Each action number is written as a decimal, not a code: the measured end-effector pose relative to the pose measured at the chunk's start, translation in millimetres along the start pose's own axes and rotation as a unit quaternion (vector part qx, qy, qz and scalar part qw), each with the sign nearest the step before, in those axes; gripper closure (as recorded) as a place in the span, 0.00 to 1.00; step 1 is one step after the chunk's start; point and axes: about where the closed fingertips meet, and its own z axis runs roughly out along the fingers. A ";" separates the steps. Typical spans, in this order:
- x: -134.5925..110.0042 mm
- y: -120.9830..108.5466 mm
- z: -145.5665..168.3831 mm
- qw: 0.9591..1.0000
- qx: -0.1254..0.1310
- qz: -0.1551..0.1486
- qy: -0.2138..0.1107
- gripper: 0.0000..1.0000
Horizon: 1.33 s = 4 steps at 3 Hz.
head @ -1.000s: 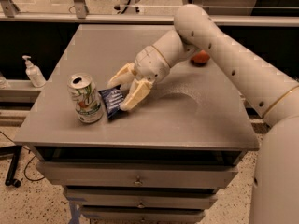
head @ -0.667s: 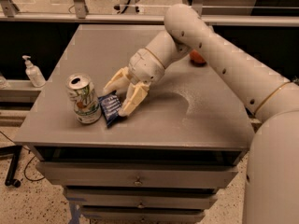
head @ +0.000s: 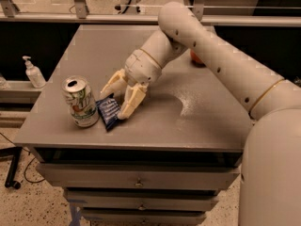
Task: Move rxbar blueberry near 7up can
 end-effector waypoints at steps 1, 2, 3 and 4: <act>0.1 0.2 -0.4 1.000 -0.001 -0.001 0.005 0.12; 2.4 4.4 -16.2 1.000 0.019 0.005 0.019 0.00; 4.6 11.6 -40.1 0.998 0.049 0.013 0.041 0.00; 8.2 22.6 -76.9 0.992 0.110 0.026 0.050 0.00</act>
Offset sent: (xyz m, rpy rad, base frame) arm 0.0065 -0.0478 0.0183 -0.0589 -0.0600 -0.0756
